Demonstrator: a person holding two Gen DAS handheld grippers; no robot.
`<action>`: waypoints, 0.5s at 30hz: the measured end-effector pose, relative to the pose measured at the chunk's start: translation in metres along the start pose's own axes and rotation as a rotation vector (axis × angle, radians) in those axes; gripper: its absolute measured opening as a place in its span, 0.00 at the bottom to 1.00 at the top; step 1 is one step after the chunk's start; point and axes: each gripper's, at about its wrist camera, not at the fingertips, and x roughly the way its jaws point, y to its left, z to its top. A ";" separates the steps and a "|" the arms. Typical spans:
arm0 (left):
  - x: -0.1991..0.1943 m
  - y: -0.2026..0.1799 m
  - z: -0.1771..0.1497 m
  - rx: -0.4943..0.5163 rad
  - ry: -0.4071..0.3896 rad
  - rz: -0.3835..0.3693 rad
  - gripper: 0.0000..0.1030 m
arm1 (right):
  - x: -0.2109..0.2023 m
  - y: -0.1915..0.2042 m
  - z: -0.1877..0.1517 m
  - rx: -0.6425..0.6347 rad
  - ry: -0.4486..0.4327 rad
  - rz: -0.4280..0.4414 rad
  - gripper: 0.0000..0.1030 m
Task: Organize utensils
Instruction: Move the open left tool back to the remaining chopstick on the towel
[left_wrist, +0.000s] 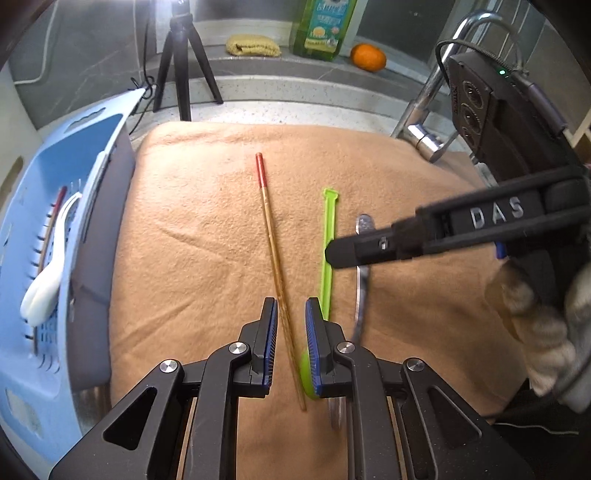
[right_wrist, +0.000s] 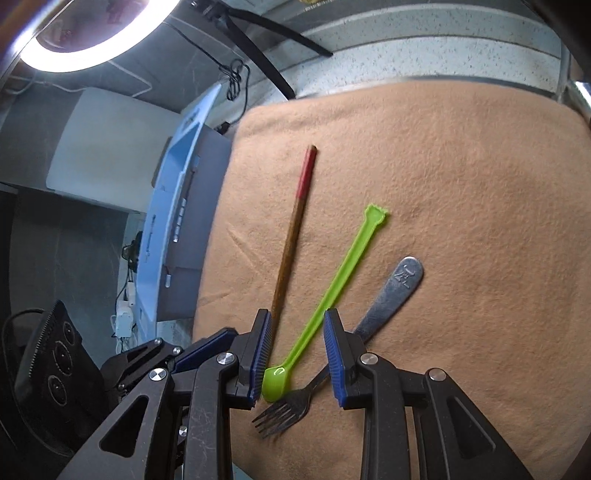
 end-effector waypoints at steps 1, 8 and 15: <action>0.003 0.000 0.001 0.000 0.006 0.000 0.13 | 0.003 -0.001 0.000 0.010 0.011 -0.003 0.26; 0.022 0.001 0.008 0.013 0.057 0.052 0.13 | 0.013 -0.007 0.002 0.054 0.028 -0.023 0.26; 0.026 0.005 0.008 0.043 0.071 0.102 0.13 | 0.023 0.000 0.006 0.036 0.024 -0.052 0.26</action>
